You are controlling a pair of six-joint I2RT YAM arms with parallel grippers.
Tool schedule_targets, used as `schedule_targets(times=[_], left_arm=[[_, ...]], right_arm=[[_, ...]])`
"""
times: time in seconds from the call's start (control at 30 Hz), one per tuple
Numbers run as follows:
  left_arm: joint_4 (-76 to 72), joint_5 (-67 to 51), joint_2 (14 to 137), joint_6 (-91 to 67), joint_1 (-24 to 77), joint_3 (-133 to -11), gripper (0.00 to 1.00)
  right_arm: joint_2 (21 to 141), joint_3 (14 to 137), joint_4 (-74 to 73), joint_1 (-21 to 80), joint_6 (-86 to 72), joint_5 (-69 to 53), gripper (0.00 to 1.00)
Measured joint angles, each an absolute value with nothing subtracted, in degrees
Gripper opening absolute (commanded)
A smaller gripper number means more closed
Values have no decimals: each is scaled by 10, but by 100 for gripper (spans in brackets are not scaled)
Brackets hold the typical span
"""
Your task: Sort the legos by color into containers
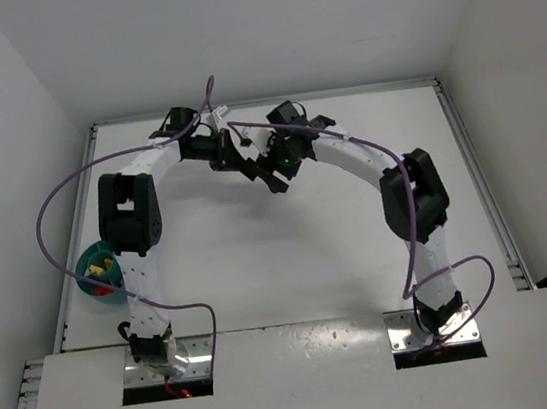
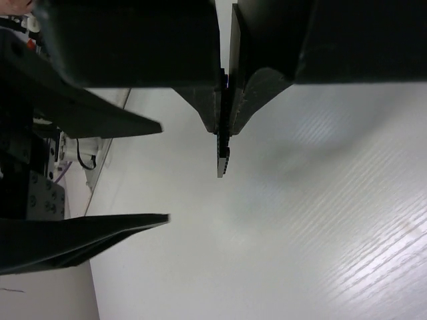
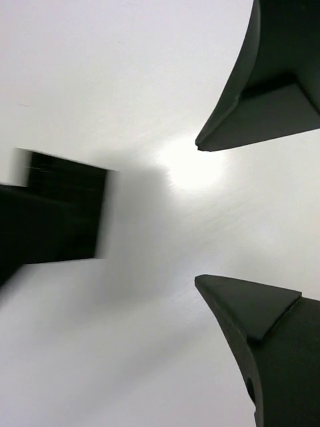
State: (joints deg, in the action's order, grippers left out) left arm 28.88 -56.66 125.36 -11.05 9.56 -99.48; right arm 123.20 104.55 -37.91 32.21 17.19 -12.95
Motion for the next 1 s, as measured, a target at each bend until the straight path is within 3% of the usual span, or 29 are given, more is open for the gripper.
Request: schedule_targets(times=[0.13,0.37,0.63,0.77,1.0], left_arm=[[277,-576,1248,-120,73,-976,1],[293,-580,1186,-72,20,-957,1],[602,-529,1173,279,-87,-1176,0],[676,-461,1080,492,-144,-1081,0],[734,-349,971,703,-162,-985,0]], right_arm=[[1125,894,-311,317,174,-103,77],[1060,819,-233,307,169,-66,77],[1082,806,-224,286,154,-66,77],[1117,824,-228,279,152,-80,77],[1166,857,-233,279,150,-108,77]])
